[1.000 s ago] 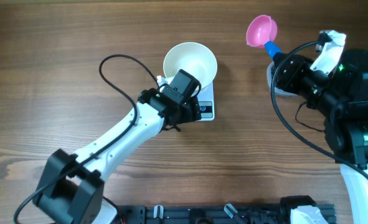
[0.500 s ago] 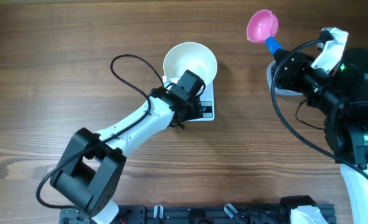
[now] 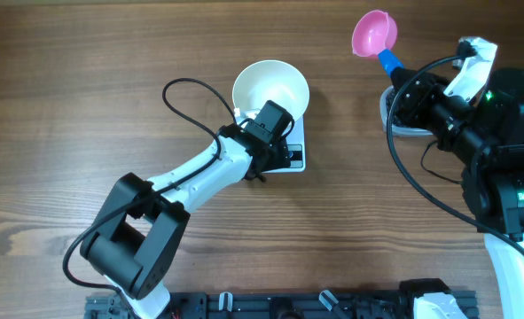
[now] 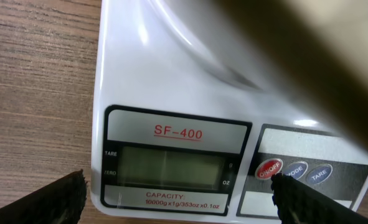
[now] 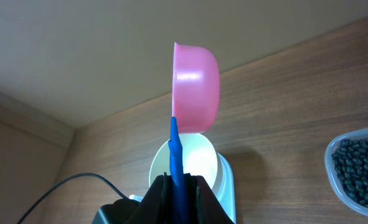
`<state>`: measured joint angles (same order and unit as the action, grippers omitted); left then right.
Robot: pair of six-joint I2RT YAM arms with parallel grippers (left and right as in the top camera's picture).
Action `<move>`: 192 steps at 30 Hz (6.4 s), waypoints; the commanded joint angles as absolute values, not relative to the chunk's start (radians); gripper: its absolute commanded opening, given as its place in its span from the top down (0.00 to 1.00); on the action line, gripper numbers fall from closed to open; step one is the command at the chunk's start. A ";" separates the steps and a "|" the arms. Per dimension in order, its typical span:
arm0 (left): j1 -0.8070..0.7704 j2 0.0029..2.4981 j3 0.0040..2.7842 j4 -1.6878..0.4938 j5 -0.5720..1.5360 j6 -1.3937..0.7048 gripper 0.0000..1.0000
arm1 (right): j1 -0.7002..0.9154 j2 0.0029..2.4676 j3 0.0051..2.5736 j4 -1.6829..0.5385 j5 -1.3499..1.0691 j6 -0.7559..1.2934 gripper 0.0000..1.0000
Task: Scoop item into bowl and weigh 150g on scale
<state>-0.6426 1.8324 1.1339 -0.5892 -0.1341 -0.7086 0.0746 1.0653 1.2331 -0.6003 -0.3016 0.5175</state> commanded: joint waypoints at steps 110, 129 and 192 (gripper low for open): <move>-0.284 1.684 1.132 -0.503 0.018 -0.633 0.00 | 0.068 1.060 1.258 -0.641 -0.292 0.474 0.96; -0.234 1.621 1.132 -0.458 -0.044 -0.675 0.00 | 0.068 1.060 1.258 -0.645 -0.292 0.467 0.96; -0.674 1.702 0.888 -0.303 -0.246 -0.847 0.00 | 0.068 1.061 1.258 -0.660 -0.284 0.445 0.96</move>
<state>-0.6708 1.6814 0.8898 -0.3058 -0.1993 -0.8139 0.0727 1.0653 1.2331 -0.6716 -0.3016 0.4656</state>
